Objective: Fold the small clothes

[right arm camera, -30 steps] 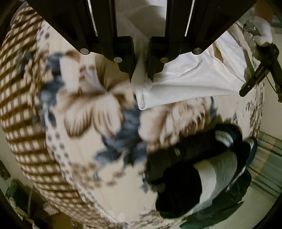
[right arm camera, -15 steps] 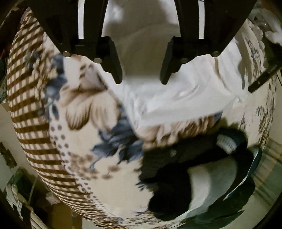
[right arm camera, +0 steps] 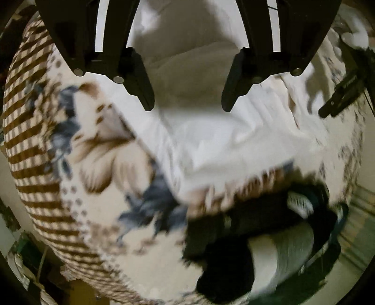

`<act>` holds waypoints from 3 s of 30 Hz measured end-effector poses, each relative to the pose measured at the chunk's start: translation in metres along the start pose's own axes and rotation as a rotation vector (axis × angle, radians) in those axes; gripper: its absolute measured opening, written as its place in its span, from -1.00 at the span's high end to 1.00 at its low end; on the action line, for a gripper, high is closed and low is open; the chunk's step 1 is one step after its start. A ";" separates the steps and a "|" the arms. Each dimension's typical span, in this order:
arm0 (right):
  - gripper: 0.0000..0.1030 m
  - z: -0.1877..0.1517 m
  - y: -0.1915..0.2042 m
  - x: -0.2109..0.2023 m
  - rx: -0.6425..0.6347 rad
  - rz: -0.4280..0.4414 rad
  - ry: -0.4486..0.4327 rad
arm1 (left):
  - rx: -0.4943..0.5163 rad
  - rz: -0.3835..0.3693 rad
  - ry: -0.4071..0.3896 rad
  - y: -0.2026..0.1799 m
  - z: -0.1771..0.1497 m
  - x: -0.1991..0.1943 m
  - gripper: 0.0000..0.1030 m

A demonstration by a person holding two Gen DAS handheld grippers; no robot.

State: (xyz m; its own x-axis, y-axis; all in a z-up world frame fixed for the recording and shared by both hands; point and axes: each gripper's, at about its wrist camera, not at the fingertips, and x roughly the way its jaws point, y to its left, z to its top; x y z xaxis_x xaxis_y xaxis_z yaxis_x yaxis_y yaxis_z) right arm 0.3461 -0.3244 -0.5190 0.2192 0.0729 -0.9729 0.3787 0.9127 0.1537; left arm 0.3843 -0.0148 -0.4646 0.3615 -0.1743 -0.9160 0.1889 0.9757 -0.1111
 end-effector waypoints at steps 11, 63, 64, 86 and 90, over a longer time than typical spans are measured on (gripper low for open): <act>-0.22 0.071 -0.020 0.057 0.067 0.058 0.085 | -0.022 -0.042 0.125 0.011 0.048 0.082 -0.55; 0.83 -0.323 -0.035 -0.110 -0.066 -0.095 -0.114 | 0.002 -0.043 -0.200 -0.002 -0.236 -0.180 0.93; 0.83 -0.316 -0.030 -0.120 -0.068 -0.090 -0.154 | 0.009 -0.033 -0.249 -0.005 -0.226 -0.189 0.93; -0.53 -0.375 -0.052 -0.069 -0.118 -0.020 0.057 | -0.045 -0.053 0.115 0.037 -0.334 -0.124 -0.61; -0.58 -0.356 -0.083 -0.097 0.100 0.044 0.014 | -0.105 -0.090 0.057 0.055 -0.301 -0.132 -0.67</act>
State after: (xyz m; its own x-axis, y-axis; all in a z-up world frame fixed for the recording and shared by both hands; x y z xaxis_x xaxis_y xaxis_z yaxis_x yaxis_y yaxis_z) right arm -0.0269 -0.2637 -0.4985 0.2257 0.1182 -0.9670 0.4568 0.8639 0.2122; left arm 0.0722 0.1017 -0.4654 0.2942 -0.2570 -0.9205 0.1211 0.9654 -0.2309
